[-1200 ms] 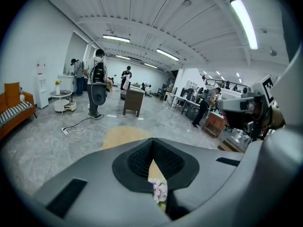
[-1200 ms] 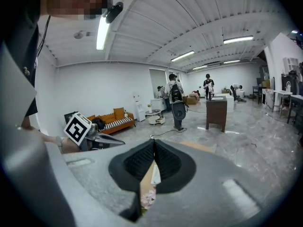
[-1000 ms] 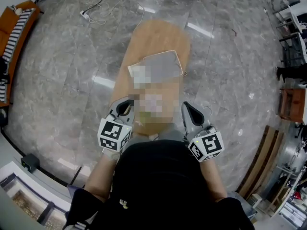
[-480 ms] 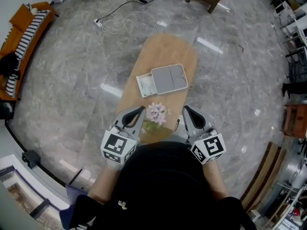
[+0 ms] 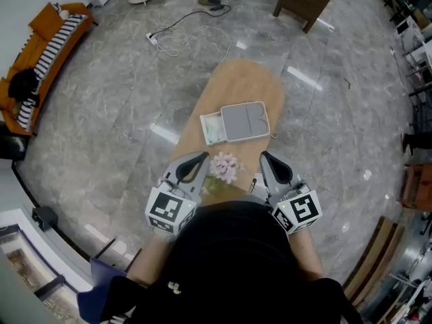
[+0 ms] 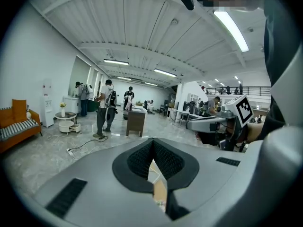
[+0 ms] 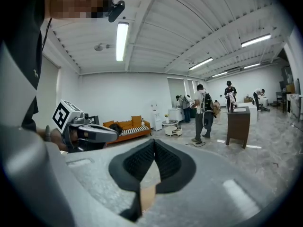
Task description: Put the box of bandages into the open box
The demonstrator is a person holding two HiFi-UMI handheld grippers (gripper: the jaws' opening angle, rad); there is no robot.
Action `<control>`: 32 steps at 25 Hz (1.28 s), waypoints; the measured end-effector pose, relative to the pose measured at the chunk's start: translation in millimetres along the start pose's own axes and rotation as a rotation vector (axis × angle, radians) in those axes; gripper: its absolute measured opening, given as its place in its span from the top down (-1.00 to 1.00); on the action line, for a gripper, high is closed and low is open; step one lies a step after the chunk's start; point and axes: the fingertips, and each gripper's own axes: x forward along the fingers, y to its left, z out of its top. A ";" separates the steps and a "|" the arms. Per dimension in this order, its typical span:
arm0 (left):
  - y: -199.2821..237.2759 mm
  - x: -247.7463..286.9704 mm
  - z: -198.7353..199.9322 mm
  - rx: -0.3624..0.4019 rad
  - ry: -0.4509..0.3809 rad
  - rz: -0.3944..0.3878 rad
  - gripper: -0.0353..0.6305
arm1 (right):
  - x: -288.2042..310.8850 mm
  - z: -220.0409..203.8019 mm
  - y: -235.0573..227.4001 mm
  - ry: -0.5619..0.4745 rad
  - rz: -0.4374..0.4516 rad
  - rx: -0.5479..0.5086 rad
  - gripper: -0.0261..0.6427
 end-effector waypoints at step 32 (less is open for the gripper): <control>-9.5 21.4 1.1 0.022 0.039 0.019 0.85 | -9.2 4.8 -20.1 -0.020 0.005 -0.020 0.93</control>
